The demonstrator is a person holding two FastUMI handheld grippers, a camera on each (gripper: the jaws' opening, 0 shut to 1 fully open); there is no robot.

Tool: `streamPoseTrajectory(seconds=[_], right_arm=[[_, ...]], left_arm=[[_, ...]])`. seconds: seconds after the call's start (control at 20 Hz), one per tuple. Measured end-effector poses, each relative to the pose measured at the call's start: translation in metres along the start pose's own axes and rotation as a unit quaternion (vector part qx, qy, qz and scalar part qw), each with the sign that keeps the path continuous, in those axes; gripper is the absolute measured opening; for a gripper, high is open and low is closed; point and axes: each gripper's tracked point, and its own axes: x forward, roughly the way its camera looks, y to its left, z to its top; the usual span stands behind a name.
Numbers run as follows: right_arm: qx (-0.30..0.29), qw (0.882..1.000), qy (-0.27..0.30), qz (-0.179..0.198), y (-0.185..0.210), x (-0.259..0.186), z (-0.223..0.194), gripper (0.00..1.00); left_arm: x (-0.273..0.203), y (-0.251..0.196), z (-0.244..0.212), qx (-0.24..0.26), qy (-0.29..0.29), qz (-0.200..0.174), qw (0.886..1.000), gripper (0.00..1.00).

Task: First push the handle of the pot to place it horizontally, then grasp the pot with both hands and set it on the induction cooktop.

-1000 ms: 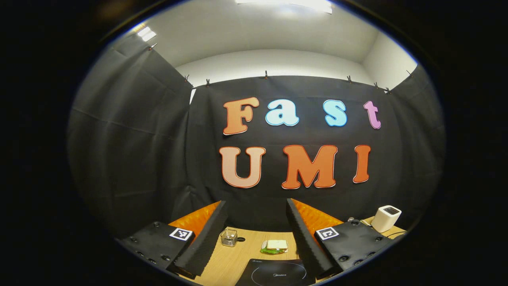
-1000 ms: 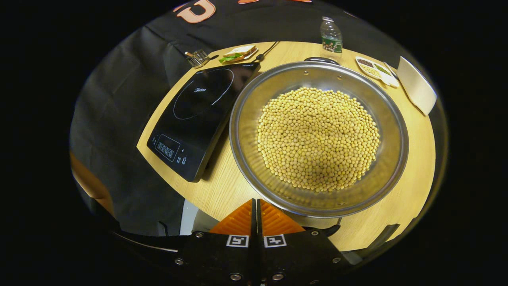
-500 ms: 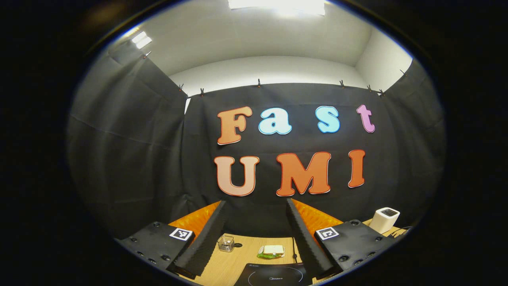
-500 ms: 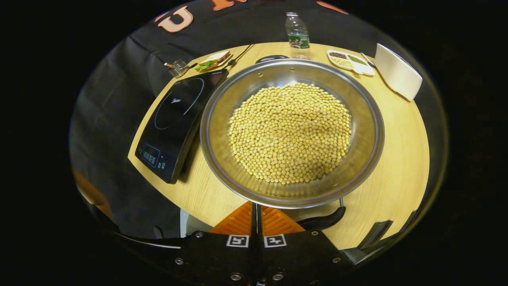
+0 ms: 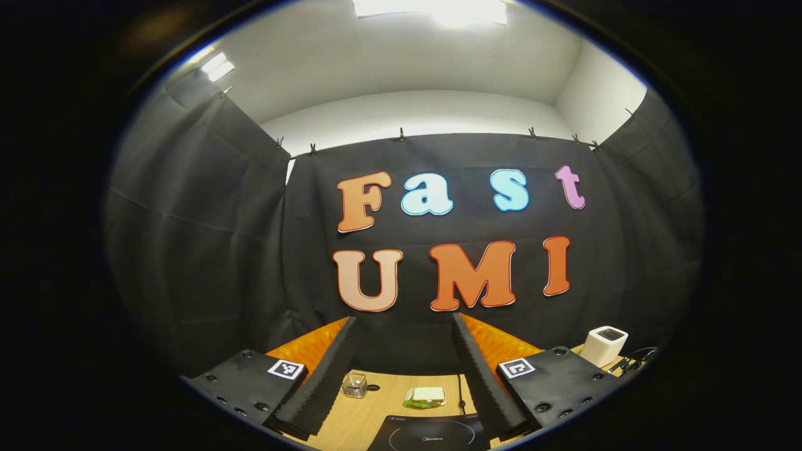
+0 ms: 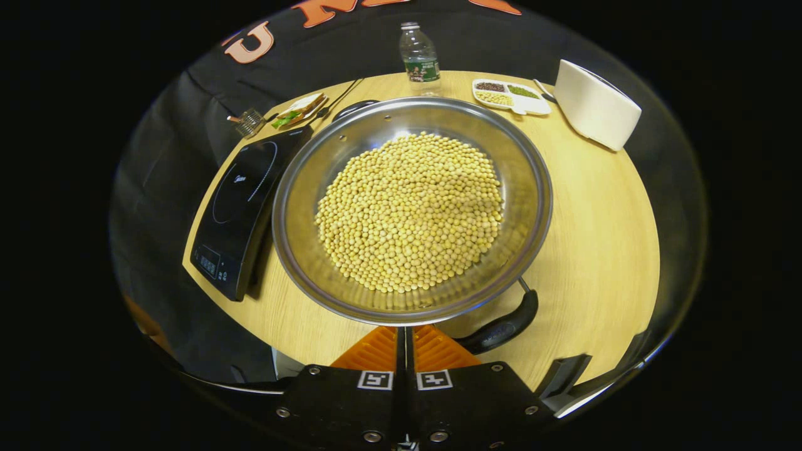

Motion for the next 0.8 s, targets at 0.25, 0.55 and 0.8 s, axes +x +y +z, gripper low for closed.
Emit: streamPoseTrajectory(seconds=[0.25,0.55,0.8], right_arm=[[0.006,1.0,0.001,-0.014,-0.022,0.002,0.007,0.0],[0.017,0.999,-0.002,-0.048,-0.057,0.004,0.025,0.0],[0.036,0.997,-0.011,-0.066,-0.082,0.008,0.043,0.0]], left_arm=[[-0.004,0.0,0.002,0.006,-0.002,0.002,1.0,0.97],[-0.005,-0.003,0.004,0.012,0.0,-0.001,1.0,0.97],[-0.005,-0.008,0.004,0.016,0.002,-0.003,1.0,0.98]])
